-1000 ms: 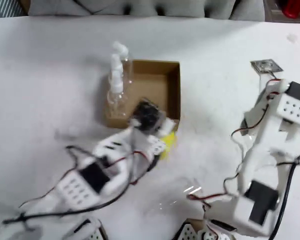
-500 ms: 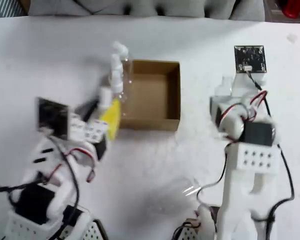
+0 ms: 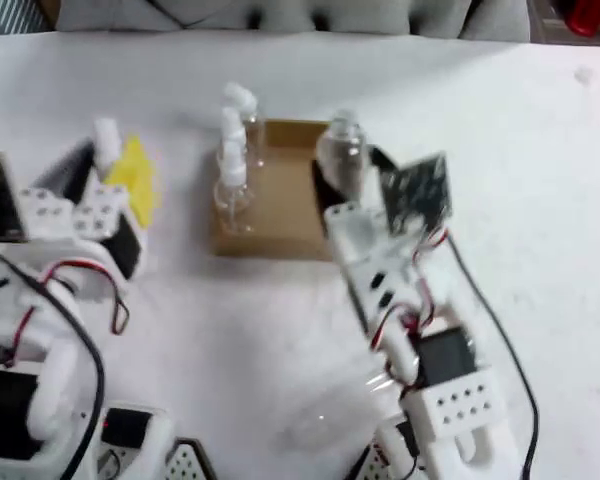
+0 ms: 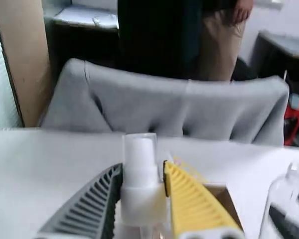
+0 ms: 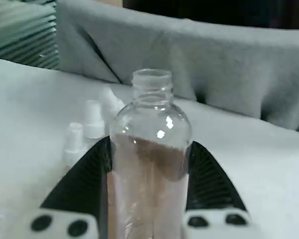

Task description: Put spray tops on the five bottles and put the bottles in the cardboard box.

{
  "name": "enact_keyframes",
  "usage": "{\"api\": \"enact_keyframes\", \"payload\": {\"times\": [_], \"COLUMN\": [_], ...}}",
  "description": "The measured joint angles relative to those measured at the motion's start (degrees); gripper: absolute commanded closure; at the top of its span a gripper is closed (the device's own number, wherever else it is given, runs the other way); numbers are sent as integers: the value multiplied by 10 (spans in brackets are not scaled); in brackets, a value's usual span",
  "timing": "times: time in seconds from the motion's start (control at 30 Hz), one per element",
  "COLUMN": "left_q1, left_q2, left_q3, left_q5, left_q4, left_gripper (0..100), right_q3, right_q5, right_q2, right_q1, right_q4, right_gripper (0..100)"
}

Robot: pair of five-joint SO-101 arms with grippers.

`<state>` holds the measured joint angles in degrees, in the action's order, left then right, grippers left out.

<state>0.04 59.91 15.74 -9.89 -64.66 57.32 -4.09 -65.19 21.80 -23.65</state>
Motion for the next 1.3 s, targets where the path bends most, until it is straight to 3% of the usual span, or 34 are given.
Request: {"api": "enact_keyframes", "payload": {"times": [0.2, 0.53, 0.67, 1.0, 1.17, 1.3], "left_q1": [-25, -51, -51, -13, 25, 25], "left_q2": [-53, -107, -115, -96, -5, 54], "left_q3": [-95, -111, -136, -152, -88, 4], "left_q5": [-36, -162, -188, -196, -196, -197], "left_q4": [18, 201, 235, 239, 192, 234], "left_gripper": [980, 980, 980, 980, 980, 980], "right_q3": [132, 229, 253, 319, 341, 341], "right_q5": [0, 0, 0, 0, 0, 0], "right_q2": [-118, -251, -289, -358, -372, -373], "right_q1": [90, 187, 229, 236, 236, 244], "right_q4": [104, 111, 111, 111, 111, 111], "right_gripper": [982, 982, 982, 982, 982, 982]}}
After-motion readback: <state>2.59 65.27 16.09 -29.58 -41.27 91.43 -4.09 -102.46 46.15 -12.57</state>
